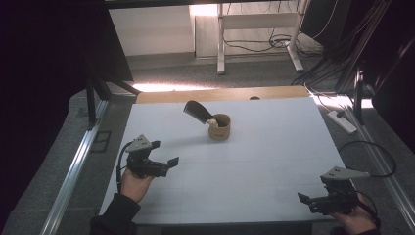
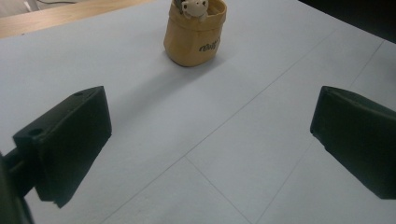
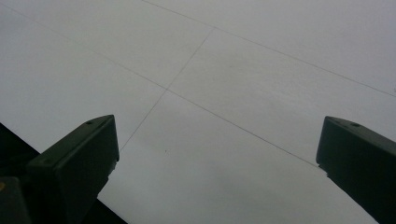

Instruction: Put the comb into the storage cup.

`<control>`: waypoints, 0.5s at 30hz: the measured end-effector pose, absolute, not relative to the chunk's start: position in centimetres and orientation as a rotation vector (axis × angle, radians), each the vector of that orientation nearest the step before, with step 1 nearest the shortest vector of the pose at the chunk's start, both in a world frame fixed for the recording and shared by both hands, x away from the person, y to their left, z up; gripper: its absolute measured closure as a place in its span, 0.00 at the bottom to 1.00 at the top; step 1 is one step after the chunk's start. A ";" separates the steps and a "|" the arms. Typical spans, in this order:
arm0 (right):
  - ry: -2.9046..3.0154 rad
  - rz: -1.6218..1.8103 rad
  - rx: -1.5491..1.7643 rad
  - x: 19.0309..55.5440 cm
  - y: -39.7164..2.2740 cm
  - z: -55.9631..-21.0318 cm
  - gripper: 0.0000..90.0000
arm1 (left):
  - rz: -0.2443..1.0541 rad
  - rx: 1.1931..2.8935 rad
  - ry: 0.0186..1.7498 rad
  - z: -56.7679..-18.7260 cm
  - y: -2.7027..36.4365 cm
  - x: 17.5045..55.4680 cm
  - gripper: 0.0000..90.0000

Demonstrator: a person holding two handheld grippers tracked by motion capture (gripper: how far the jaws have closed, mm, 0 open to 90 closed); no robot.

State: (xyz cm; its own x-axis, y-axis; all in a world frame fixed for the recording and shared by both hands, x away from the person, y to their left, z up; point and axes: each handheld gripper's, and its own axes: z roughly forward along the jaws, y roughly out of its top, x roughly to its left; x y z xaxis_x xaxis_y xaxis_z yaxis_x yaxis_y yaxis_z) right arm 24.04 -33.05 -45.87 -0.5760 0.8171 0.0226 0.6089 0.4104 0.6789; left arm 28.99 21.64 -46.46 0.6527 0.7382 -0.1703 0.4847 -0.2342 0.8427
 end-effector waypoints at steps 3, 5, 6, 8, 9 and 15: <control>2.359 0.939 1.235 24.0 -33.0 -45.9 0.00 | 0.328 1.890 0.974 -46.5 21.9 28.6 0.00; 2.359 0.939 1.235 24.0 -33.0 -45.9 0.00 | 0.325 1.889 0.979 -46.5 22.1 28.3 0.00; 2.359 0.940 1.235 24.0 -33.0 -45.9 0.00 | 0.324 1.888 0.982 -46.5 22.2 28.1 0.00; 2.359 0.940 1.233 24.0 -33.0 -45.9 0.00 | 0.316 1.888 0.987 -46.6 22.4 27.8 0.00; 2.359 0.940 1.234 24.0 -33.0 -45.9 0.00 | 0.315 1.888 0.989 -46.6 22.5 27.7 0.00; 2.359 0.938 1.235 24.0 -33.0 -45.9 0.00 | 0.315 1.885 1.005 -46.6 23.1 26.9 0.00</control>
State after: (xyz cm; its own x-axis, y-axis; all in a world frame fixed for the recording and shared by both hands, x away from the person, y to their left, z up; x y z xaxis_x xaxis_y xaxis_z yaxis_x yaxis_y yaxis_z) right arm 24.03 -33.01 -45.87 -0.5767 0.8167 0.0217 0.6086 0.4118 0.6782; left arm 26.86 23.08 -46.58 0.6301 0.7532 -0.1890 0.5101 -0.2180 0.8320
